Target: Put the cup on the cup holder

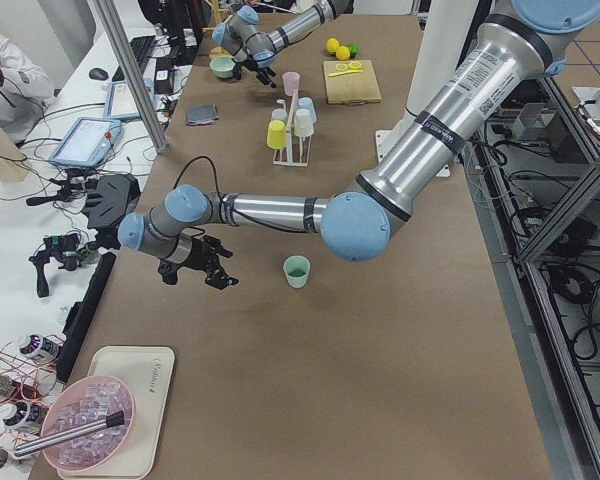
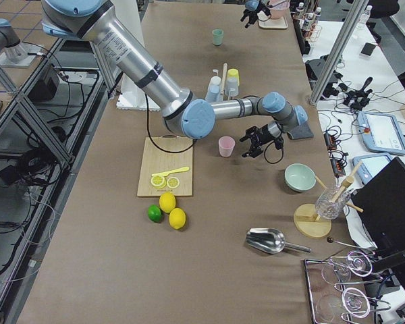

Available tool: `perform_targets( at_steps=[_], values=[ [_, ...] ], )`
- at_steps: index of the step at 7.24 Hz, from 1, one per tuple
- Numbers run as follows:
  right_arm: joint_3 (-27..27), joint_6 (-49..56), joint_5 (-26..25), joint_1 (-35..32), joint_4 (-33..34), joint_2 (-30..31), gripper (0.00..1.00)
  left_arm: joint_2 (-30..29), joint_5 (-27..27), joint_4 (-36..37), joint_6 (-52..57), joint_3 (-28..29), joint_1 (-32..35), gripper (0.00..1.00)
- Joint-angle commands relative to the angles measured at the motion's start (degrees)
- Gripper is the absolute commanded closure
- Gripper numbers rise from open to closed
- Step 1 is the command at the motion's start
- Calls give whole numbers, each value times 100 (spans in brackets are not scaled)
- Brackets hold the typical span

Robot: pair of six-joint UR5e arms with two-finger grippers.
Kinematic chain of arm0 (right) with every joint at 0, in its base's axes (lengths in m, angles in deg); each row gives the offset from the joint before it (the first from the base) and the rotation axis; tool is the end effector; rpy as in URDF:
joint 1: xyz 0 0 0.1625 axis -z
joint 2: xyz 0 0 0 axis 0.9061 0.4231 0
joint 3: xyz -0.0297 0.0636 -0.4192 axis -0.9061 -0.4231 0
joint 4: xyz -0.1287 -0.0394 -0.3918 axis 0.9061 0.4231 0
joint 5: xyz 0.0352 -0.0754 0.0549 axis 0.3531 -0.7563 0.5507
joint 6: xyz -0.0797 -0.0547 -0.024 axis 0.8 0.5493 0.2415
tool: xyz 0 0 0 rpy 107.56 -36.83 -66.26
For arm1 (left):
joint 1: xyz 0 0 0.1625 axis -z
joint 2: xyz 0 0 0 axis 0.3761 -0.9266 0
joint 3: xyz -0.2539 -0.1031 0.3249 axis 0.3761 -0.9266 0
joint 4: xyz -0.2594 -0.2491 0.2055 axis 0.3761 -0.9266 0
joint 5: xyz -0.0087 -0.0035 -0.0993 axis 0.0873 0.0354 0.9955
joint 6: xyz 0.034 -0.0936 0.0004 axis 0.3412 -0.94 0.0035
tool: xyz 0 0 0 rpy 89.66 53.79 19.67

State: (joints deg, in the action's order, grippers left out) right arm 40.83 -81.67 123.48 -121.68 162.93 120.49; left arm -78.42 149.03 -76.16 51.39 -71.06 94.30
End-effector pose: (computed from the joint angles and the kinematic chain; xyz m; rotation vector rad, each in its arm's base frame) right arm -0.3755 -0.6751 0.4880 -0.6756 -0.7178 -0.3865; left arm 0.1660 -0.6805 0.5938 -0.7357 0.8602 -0.0139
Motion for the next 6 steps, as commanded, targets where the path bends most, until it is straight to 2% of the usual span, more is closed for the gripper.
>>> perform_targets(
  at_steps=[1, 3, 6],
  values=[
    [-75, 8, 172, 177, 110, -27, 0, -57, -115, 863, 760, 8, -181, 3],
    [-93, 8, 261, 275, 110, 35, 0, -58, -405, 1015, 955, 8, -181, 3],
    [-84, 16, 261, 283, 346, 79, 0, -49, -389, 1016, 957, 25, -225, 3]
  ],
)
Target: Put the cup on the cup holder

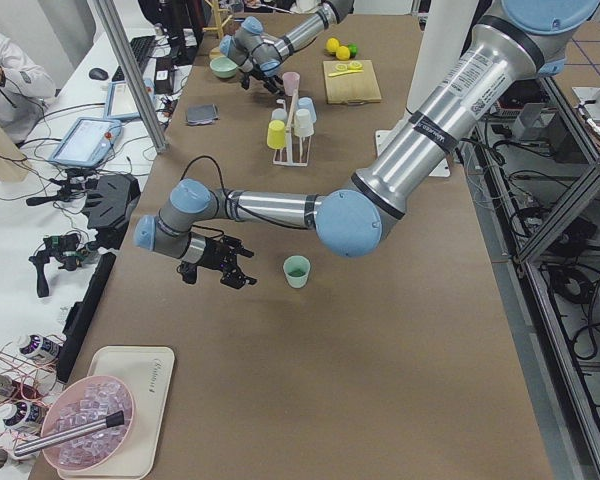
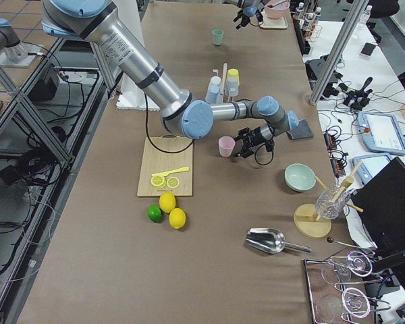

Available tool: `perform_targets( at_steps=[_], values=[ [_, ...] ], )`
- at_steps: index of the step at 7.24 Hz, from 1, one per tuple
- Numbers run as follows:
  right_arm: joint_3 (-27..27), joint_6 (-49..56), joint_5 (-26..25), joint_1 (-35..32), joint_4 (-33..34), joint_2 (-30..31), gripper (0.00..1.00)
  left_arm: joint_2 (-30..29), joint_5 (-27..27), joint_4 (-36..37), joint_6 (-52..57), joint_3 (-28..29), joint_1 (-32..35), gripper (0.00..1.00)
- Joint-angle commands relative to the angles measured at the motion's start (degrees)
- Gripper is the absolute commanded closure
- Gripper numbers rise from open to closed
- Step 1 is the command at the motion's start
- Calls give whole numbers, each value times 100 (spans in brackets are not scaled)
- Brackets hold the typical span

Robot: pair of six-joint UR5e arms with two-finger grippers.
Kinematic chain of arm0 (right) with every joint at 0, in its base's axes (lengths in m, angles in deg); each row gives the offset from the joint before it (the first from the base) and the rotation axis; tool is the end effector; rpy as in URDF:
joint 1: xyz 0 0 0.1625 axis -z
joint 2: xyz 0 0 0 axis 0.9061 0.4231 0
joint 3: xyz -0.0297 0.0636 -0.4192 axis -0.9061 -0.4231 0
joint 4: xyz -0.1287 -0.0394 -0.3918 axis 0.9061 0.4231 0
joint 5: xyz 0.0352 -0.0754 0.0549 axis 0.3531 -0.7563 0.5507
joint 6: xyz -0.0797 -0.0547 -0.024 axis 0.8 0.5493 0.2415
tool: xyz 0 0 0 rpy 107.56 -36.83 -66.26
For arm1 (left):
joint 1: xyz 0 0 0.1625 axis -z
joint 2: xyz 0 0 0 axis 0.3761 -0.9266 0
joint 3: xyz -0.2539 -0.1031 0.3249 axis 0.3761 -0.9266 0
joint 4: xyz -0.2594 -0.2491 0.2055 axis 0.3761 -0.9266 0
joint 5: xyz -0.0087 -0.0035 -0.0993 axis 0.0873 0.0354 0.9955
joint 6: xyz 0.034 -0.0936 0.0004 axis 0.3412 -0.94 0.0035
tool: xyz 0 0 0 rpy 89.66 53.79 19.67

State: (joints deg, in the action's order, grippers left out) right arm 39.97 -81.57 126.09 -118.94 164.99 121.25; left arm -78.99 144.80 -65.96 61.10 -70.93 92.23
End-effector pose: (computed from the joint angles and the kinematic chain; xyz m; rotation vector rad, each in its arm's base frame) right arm -0.4054 -0.6489 0.5037 -0.7558 -0.7239 -0.3834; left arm 0.1798 -0.6570 0.5979 -0.8346 0.8050 0.1132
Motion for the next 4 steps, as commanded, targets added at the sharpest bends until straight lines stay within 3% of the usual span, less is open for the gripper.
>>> perform_targets(
  at_steps=[1, 4],
  values=[
    [2, 24, 1, 27, 237, 2, 0, 17, 87, -126, -50, 3, -70, 3],
    [19, 515, 1, 80, 878, 11, 0, 122, 378, -198, -120, 3, -202, 3]
  ],
)
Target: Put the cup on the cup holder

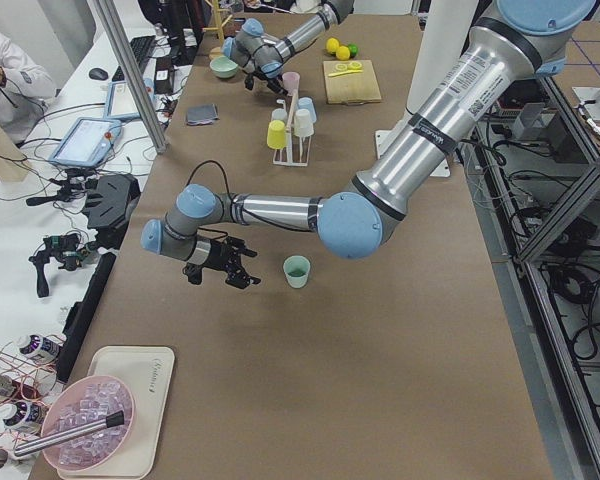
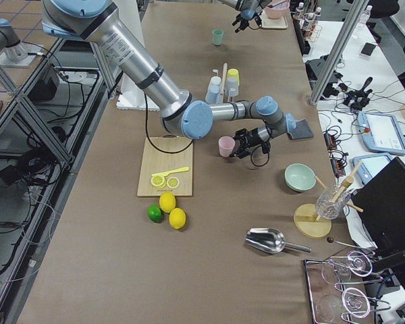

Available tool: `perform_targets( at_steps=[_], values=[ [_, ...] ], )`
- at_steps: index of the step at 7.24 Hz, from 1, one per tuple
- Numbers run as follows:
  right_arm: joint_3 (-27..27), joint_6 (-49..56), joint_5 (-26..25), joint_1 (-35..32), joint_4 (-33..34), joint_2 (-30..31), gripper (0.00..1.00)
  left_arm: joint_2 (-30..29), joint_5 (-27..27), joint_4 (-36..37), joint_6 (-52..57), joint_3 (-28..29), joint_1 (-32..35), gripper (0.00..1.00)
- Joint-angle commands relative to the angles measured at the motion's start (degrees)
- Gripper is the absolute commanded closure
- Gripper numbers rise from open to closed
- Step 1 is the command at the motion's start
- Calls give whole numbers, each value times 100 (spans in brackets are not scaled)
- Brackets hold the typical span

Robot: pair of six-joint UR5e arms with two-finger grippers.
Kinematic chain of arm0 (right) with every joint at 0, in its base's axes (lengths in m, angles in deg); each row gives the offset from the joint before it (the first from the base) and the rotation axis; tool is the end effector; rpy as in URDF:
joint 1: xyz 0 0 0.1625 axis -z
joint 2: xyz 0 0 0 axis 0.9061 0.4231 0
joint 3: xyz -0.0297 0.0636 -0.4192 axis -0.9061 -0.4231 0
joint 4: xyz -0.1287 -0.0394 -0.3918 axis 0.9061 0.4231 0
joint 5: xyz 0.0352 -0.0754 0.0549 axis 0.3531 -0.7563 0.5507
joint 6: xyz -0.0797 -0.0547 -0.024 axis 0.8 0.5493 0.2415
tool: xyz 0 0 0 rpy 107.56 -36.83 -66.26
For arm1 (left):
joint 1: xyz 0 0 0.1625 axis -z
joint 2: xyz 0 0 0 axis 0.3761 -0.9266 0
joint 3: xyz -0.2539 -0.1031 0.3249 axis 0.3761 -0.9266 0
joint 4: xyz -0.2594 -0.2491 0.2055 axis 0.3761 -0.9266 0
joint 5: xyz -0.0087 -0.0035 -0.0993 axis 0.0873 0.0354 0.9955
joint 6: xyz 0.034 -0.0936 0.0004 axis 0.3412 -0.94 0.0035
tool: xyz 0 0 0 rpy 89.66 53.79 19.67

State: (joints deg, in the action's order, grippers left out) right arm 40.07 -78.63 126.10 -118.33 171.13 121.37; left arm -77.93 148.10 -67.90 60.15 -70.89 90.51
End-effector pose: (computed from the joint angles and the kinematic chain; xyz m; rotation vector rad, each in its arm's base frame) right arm -0.4050 -0.6349 0.5094 -0.8338 -0.7030 -0.3838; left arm 0.2022 -0.6492 0.6069 -0.8359 0.8418 0.1046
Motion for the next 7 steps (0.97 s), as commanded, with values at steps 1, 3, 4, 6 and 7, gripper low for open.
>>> perform_targets(
  at_steps=[1, 3, 4, 6, 7],
  values=[
    [9, 248, 0, 27, 344, -9, 0, 16, 99, -4, -129, -9, -135, 3],
    [18, 248, 0, 150, 345, 34, 0, 43, 205, 14, -157, -9, -259, 3],
    [18, 257, -9, 203, 345, 69, 0, 51, 205, 31, -148, 0, -268, 3],
    [-17, 301, -44, 203, 354, 87, 0, 86, 179, 49, -139, 0, -347, 3],
    [-18, 301, -44, 203, 397, 87, 0, 87, 179, 49, -139, 0, -391, 3]
  ],
)
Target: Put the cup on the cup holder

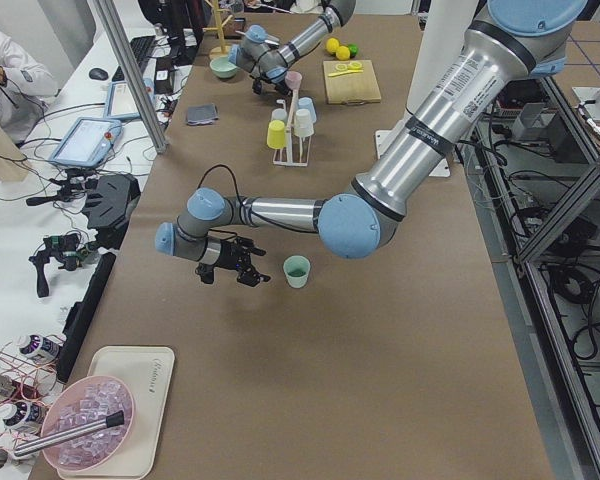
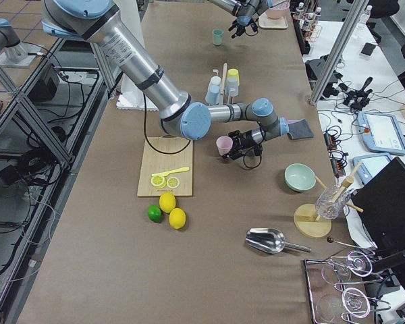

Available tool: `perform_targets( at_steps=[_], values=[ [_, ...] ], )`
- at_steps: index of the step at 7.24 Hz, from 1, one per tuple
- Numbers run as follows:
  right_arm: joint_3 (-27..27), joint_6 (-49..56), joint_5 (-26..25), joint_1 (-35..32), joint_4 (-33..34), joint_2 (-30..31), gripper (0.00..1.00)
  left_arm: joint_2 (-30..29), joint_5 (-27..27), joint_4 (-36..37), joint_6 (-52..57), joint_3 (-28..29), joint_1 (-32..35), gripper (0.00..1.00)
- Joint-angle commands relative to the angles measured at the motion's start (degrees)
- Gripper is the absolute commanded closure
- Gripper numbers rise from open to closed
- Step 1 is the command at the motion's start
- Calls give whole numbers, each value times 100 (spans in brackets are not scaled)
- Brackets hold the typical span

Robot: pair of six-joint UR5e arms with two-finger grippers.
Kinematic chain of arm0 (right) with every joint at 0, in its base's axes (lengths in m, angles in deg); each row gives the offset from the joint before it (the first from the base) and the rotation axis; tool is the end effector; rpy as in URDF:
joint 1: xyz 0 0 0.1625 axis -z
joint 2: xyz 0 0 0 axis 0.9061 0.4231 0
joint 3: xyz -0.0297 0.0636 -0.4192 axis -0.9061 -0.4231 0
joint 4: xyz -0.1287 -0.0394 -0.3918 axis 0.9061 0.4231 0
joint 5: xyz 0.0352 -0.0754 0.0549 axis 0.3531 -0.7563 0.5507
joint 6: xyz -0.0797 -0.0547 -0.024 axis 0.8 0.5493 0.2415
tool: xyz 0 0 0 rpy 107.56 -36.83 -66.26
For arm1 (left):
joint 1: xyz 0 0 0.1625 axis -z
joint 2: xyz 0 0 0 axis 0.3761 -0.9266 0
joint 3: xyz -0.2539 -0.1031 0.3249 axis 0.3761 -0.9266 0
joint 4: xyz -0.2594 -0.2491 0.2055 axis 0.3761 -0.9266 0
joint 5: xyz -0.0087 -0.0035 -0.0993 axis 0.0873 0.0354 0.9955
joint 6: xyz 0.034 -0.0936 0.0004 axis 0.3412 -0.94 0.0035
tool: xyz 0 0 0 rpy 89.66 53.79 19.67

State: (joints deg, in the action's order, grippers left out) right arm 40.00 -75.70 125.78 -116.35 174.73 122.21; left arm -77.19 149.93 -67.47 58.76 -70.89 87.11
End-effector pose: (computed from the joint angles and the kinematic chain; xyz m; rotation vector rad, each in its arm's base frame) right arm -0.4186 -0.6109 0.5234 -0.8963 -0.6784 -0.4215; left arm 0.2400 -0.6312 0.6140 -0.8865 0.8300 0.1083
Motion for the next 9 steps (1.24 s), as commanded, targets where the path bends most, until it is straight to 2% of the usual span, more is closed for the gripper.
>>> perform_targets(
  at_steps=[1, 2, 3, 4, 6, 8, 9],
  values=[
    [-19, 9, 13, 5, 37, 3, 7, 48, -3, 6, 8, -1, -86, 3],
    [-11, 148, 31, 5, 72, 3, 58, 74, -3, 6, 17, -10, -147, 3],
    [-11, 175, 22, 5, 273, -40, 84, 118, -3, 6, 26, -10, -182, 3],
    [-11, 176, 31, -4, 388, -49, 100, 127, -3, 14, 26, -10, -209, 3],
    [16, 202, 22, -205, 634, -224, 100, 127, -21, 189, 69, -45, -209, 3],
    [208, 272, -65, -461, 609, -496, 100, 136, -21, 217, 113, -54, -226, 3],
    [531, 281, -74, -696, 600, -515, 100, 188, -21, 217, 131, -71, -253, 3]
  ],
)
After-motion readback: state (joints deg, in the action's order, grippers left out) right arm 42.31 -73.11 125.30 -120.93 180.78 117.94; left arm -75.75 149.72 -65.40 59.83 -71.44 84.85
